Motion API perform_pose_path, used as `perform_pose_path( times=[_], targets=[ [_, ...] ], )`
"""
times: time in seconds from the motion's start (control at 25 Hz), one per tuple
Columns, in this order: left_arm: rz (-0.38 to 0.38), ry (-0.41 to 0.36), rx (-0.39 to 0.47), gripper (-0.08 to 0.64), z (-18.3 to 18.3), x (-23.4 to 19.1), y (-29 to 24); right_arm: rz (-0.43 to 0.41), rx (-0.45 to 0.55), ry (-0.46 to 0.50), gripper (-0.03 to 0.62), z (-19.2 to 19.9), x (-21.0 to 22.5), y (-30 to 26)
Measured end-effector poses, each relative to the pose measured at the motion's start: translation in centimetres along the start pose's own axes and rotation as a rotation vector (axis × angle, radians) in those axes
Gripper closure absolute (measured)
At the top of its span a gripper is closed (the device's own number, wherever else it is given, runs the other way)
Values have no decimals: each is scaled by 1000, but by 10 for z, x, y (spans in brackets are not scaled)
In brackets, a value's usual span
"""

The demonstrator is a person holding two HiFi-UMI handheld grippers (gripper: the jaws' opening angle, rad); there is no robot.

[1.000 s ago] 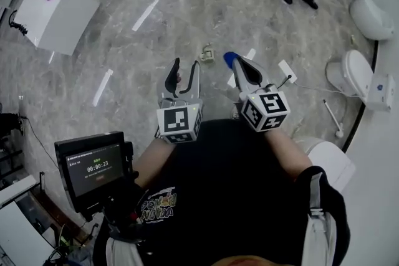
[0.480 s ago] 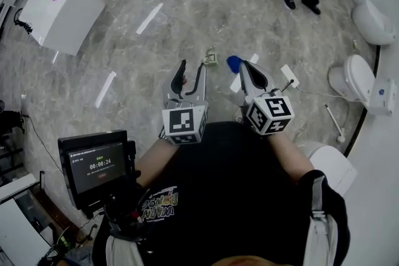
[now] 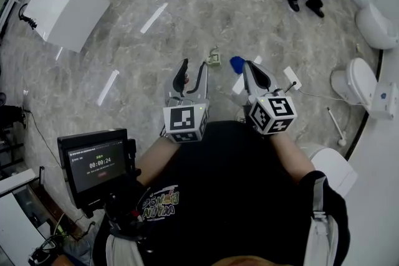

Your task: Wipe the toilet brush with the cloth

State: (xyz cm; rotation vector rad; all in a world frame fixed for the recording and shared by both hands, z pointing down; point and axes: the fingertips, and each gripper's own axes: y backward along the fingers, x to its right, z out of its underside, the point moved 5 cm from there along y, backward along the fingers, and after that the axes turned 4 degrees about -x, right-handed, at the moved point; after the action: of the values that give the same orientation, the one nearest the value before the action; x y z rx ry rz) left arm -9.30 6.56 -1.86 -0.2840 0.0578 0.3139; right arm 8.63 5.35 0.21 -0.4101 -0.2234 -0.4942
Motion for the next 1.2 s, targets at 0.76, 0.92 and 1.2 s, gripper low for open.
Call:
perform_pose_path(
  times=[0.76, 0.92, 1.2],
  targets=[
    [-21, 24, -34, 379, 7, -7, 4, -7, -4, -13, 591, 5, -4, -2],
    [-25, 26, -36, 379, 7, -8, 5, -13, -6, -9, 592, 5, -5, -3],
    [-30, 30, -37, 379, 8, -10, 5, -17, -4, -11, 592, 4, -6, -3]
  ],
)
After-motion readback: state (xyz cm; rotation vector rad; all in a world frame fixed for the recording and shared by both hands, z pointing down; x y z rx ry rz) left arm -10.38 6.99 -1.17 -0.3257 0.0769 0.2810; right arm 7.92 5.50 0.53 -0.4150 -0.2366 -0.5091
